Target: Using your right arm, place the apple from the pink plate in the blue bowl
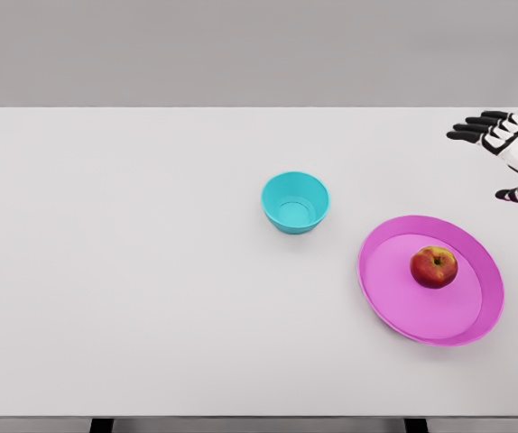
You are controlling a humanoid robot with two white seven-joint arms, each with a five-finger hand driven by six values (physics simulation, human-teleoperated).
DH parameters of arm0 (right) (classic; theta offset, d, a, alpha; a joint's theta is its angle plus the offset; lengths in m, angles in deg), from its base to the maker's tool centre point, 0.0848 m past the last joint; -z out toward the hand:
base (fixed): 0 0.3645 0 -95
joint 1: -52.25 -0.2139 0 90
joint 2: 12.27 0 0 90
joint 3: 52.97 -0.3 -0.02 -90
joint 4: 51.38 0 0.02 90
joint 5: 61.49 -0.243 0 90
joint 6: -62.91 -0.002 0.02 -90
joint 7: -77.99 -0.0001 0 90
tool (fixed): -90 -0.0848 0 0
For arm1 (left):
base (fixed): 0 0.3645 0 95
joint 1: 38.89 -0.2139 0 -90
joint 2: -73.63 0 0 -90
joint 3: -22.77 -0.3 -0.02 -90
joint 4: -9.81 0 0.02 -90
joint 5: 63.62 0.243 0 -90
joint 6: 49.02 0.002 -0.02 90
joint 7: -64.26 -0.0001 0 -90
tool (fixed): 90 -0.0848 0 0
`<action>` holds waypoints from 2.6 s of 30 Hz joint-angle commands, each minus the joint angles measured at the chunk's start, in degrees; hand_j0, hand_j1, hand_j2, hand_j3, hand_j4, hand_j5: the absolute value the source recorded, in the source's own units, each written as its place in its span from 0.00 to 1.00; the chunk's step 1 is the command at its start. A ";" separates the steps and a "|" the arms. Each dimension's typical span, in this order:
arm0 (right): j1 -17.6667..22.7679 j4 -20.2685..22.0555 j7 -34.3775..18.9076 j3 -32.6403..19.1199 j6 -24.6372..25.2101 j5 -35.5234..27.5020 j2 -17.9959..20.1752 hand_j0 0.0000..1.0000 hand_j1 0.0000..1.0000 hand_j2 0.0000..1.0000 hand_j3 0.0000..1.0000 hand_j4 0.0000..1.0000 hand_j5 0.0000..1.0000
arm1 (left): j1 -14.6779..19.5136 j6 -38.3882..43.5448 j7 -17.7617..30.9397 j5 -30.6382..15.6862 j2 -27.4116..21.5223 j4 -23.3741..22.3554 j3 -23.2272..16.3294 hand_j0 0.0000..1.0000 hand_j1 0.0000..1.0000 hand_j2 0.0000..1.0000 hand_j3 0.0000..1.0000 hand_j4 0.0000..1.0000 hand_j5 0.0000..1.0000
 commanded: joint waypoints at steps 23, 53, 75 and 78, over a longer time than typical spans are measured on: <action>1.32 10.22 -32.34 -1.89 0.02 -0.47 -0.31 1.00 1.00 1.00 1.00 1.00 1.00 | 0.00 0.05 0.01 0.01 -0.01 -0.01 0.00 1.00 1.00 1.00 1.00 1.00 1.00; -4.39 5.64 -32.34 12.00 0.02 0.41 -3.92 1.00 1.00 1.00 1.00 1.00 1.00 | 0.00 0.05 0.01 0.01 -0.01 -0.01 0.00 1.00 1.00 1.00 1.00 1.00 1.00; -7.82 5.91 -32.34 11.65 0.02 0.32 -4.18 0.36 0.36 0.36 0.36 0.36 0.36 | 0.00 0.05 0.01 0.01 -0.01 -0.01 0.00 1.00 1.00 1.00 1.00 1.00 1.00; -9.58 5.47 -32.34 11.65 0.02 0.32 -4.53 0.36 0.36 0.36 0.36 0.36 0.36 | 0.00 0.05 0.01 0.01 -0.01 -0.01 0.00 1.00 1.00 1.00 1.00 1.00 1.00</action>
